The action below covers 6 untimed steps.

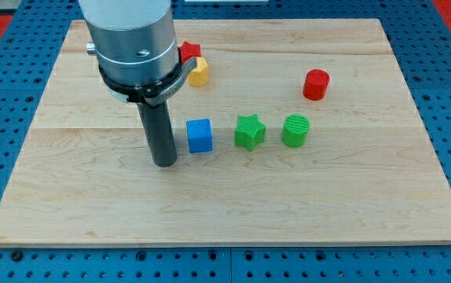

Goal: Move the blue cube up a bit

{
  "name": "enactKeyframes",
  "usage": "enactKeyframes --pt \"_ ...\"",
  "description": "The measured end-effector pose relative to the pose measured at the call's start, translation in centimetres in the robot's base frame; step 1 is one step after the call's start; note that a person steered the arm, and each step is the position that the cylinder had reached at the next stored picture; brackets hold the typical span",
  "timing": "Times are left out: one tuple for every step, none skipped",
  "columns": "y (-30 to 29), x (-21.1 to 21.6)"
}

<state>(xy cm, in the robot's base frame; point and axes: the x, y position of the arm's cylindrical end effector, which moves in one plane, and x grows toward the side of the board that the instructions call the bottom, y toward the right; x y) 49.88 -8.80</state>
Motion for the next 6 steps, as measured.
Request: enactKeyframes --pt "0.0 0.2" --pt "0.2 2.7" --pt "1.8 2.7" --pt "2.7 0.5" --pt "3.2 -0.6" --pt "3.2 -0.6"
